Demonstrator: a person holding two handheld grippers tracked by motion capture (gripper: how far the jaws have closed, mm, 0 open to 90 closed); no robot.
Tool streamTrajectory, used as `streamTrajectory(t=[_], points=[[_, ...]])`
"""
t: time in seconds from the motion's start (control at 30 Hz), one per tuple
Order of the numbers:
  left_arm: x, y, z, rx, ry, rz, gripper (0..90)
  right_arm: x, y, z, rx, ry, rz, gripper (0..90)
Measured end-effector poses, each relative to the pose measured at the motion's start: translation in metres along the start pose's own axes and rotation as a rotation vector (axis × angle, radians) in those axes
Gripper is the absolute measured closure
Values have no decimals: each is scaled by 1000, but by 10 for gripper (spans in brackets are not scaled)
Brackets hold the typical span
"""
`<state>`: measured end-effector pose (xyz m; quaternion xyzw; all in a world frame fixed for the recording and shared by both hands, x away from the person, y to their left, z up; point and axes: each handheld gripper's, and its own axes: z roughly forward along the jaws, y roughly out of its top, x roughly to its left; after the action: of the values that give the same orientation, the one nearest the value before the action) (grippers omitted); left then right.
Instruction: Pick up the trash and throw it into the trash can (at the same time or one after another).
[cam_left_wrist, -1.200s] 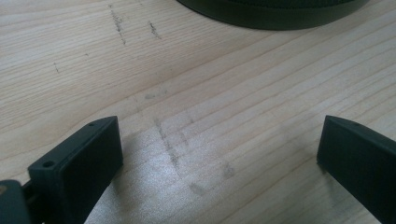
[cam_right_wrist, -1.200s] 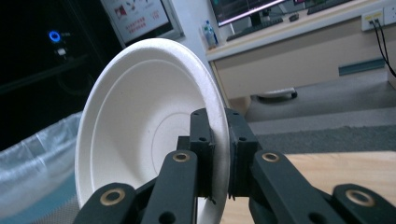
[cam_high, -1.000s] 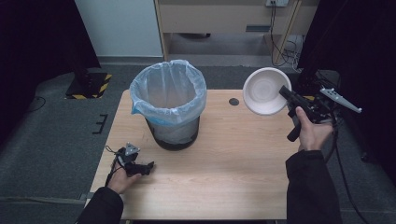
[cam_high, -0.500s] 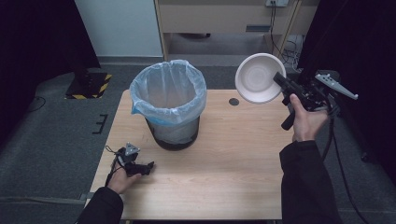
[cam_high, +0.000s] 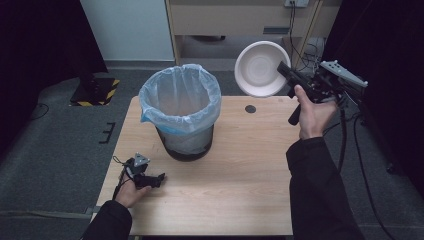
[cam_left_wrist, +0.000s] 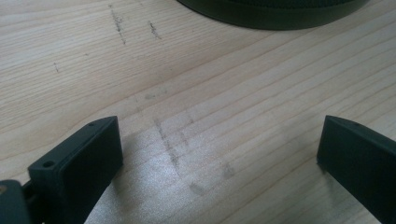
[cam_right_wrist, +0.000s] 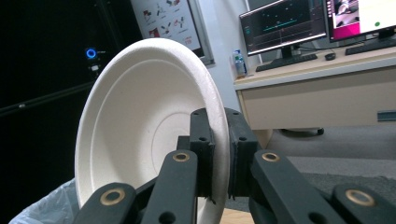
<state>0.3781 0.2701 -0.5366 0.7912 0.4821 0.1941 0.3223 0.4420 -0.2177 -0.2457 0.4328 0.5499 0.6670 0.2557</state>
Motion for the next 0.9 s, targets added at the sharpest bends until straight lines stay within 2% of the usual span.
streamTrajectory(t=[0.47, 0.9], points=[[0, 0, 0, 1, 0, 0, 0, 35, 10, 34, 4, 41, -41, 838], [0, 0, 0, 0, 1, 0, 0, 63, 0, 68, 32, 71, -71, 838]])
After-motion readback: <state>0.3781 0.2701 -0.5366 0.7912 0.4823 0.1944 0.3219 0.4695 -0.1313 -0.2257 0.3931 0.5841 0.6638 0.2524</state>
